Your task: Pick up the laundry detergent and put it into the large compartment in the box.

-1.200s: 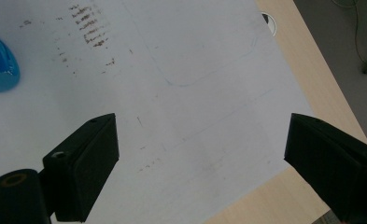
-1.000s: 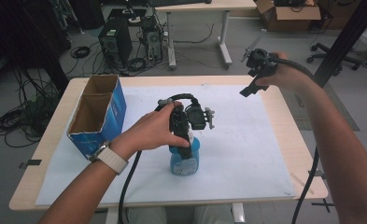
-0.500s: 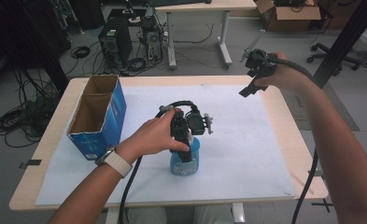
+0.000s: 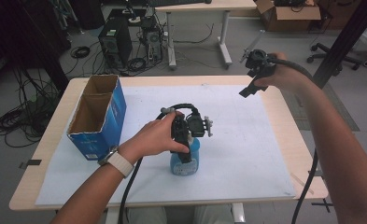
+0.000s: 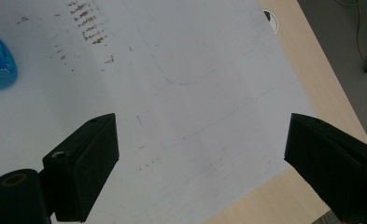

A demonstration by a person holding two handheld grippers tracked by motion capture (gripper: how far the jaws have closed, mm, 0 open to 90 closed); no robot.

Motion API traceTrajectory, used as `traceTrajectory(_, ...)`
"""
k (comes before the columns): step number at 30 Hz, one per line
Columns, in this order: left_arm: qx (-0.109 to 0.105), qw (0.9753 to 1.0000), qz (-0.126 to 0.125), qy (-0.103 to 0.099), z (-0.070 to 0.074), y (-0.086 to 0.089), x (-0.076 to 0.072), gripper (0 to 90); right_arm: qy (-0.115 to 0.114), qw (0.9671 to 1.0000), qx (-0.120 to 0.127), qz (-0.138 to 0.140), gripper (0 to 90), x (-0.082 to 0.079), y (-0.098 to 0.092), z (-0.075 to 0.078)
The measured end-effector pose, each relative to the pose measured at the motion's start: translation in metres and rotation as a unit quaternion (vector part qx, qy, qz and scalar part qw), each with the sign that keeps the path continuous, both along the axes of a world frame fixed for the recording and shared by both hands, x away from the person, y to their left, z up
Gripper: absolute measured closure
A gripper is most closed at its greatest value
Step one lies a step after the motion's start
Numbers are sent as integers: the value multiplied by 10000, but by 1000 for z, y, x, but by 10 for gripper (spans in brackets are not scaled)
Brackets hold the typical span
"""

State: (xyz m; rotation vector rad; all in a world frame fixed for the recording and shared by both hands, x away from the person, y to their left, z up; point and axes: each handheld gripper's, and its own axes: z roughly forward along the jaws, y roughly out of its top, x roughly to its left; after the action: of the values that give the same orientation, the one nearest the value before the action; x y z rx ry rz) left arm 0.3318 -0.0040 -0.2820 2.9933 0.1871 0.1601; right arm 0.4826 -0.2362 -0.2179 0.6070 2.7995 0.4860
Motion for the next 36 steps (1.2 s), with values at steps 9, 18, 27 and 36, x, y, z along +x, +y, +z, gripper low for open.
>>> traceTrajectory(9, 19, 9999, -86, -54, 0, 0, 1, 170, -1, 10000, 9, 5, 99, 0, 1, 0)
traceTrajectory(18, 38, 9999, -112, -55, -1, 0, 0, 223, -13, 10000, 15, 22, 99, 1, 1, 0)
traceTrajectory(27, 20, 9999, -122, -37, -1, 0, 0, 305, -2, 10000, 15, 3, 99, 0, 1, 0)
traceTrajectory(36, 9, 9999, -145, 9, -1, 1, 0, 344, -14, 10000, 28, 7, 99, 0, 0, 1)
